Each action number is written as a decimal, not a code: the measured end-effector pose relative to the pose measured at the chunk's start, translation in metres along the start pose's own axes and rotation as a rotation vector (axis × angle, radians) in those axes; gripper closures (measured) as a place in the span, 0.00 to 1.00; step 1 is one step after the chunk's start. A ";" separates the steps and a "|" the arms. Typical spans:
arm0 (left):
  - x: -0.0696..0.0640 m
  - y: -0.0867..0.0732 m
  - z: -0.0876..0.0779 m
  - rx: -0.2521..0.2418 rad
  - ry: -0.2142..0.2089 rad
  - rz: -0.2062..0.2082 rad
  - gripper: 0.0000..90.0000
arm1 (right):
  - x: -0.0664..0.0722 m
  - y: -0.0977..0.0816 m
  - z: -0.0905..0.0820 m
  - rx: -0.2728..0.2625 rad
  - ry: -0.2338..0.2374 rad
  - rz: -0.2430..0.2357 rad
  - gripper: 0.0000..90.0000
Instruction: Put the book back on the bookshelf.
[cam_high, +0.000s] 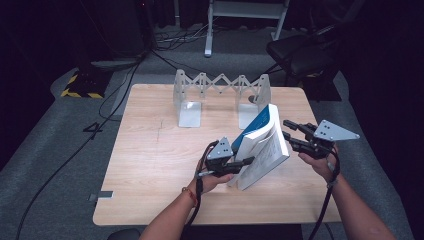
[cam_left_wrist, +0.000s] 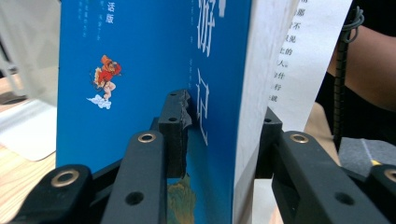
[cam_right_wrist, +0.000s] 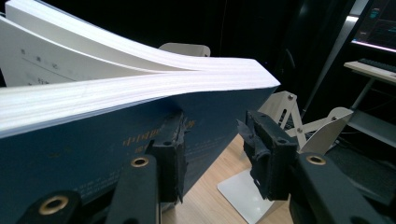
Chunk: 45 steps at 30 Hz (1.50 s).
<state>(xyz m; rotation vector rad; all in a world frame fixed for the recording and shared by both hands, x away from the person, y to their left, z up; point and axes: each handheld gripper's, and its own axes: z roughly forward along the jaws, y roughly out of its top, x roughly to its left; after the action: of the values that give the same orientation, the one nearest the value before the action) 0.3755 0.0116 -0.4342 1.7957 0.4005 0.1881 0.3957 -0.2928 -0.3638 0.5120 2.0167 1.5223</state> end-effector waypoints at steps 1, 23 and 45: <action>0.000 0.000 0.000 0.000 0.000 0.000 0.73 | 0.000 0.001 -0.001 0.005 -0.007 0.002 0.65; -0.020 0.000 -0.039 0.115 0.093 0.091 0.40 | 0.050 -0.002 0.022 0.051 0.156 -0.059 0.56; -0.059 -0.012 0.000 0.082 0.370 0.049 0.18 | 0.061 -0.013 0.035 0.067 0.193 -0.044 0.54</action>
<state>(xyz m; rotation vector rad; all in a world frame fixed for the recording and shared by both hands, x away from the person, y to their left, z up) 0.3190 -0.0078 -0.4407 1.8535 0.6334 0.5496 0.3713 -0.2341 -0.3955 0.3555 2.2166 1.5316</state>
